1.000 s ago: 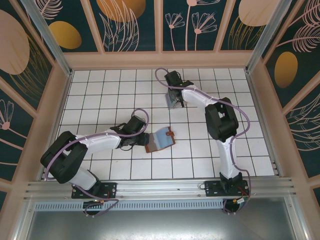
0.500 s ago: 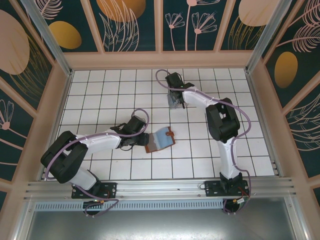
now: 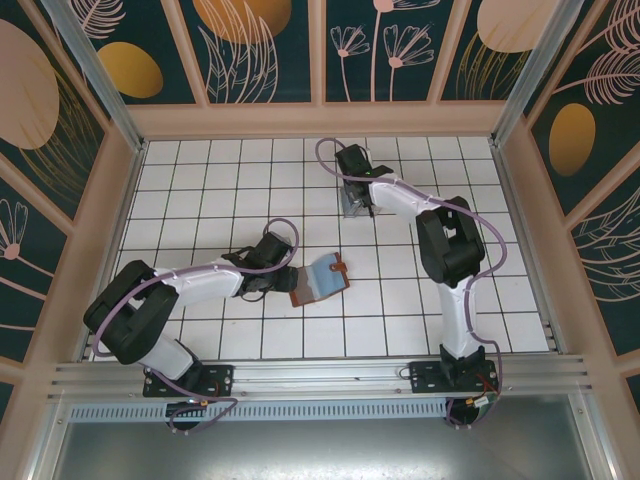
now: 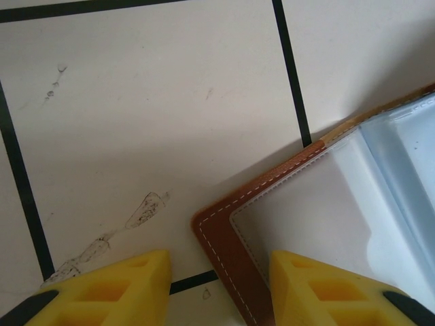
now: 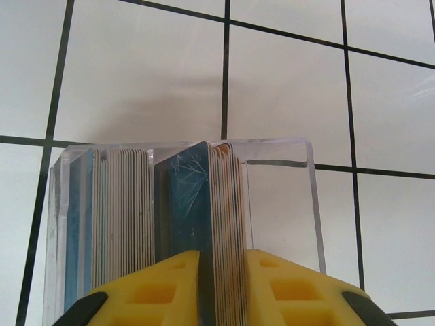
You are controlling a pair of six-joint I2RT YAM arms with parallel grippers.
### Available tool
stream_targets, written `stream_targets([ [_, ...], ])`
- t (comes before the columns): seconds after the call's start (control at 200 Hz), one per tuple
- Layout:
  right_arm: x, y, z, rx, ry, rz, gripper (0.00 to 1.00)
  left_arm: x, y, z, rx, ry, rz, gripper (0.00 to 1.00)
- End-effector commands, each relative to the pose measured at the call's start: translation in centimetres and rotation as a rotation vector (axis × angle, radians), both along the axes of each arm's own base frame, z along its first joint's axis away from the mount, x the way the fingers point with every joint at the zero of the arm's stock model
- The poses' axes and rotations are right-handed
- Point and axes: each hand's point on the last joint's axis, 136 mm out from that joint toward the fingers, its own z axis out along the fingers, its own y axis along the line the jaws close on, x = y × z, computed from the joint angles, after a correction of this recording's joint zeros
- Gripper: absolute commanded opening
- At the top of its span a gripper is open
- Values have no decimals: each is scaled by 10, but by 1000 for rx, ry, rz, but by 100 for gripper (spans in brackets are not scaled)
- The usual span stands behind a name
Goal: Put the credit cards into the card holder
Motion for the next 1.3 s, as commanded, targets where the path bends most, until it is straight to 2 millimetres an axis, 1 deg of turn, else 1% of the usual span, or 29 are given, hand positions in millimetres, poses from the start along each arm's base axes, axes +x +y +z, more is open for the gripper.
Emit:
stream_targets([
  [0.0, -5, -16, 10, -30, 4, -19, 22, 2, 1, -2, 14, -12, -12, 44],
  [0.325, -7, -28, 14, -73, -9, -44, 27, 3, -1, -4, 23, -4, -23, 44],
  [0.551, -10, -34, 13, -92, -6, -55, 26, 4, -2, -4, 22, -4, -30, 44],
  [0.866, -10, -40, 23, -112, -27, -71, 27, 5, -5, -2, 8, -11, -31, 44],
  [1.001, -11, -44, 23, -119, -25, -77, 28, 6, -6, -3, 13, -8, -38, 44],
  [1.101, -12, -46, 22, -116, -21, -77, 25, 5, -6, -3, 5, -8, -35, 44],
  [1.291, -14, -42, 21, -91, -13, -57, 13, 4, -6, -5, 7, -4, -35, 44],
])
